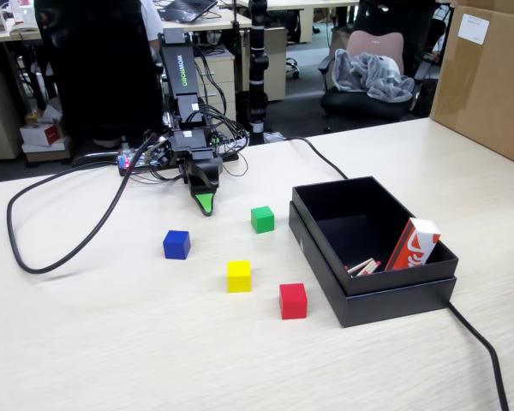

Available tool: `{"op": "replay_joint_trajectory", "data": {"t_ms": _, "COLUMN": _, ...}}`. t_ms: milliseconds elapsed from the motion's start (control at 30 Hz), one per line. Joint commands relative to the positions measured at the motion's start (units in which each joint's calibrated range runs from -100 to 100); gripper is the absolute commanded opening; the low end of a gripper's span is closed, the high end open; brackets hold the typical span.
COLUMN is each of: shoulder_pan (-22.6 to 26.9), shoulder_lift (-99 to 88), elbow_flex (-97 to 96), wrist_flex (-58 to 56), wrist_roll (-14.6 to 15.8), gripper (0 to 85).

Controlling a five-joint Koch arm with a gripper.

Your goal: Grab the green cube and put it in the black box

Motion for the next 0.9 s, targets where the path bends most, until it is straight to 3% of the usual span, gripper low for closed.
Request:
{"op": "replay_joint_trajectory", "data": {"t_ms": 0, "shoulder_pan": 0.00, "shoulder_lift": 0.36, "elbow_flex": -0.47, "wrist_flex": -1.56, "wrist_roll": 0.00, "gripper": 50.3}}
{"op": "replay_joint_trajectory", "data": {"t_ms": 533, "shoulder_pan": 0.24, "shoulder_lift": 0.24, "elbow_flex": 0.25, "wrist_flex": -2.34, "wrist_roll": 0.05, "gripper": 47.6}}
{"op": "replay_joint_trajectory", "data": {"t_ms": 767, "shoulder_pan": 0.29, "shoulder_lift": 0.36, "elbow_flex": 9.95, "wrist_flex": -12.36, "wrist_roll": 0.34, "gripper": 47.9}}
{"op": "replay_joint_trajectory", "data": {"t_ms": 867, "shoulder_pan": 0.73, "shoulder_lift": 0.59, "elbow_flex": 19.20, "wrist_flex": -21.69, "wrist_roll": 1.27, "gripper": 47.7}}
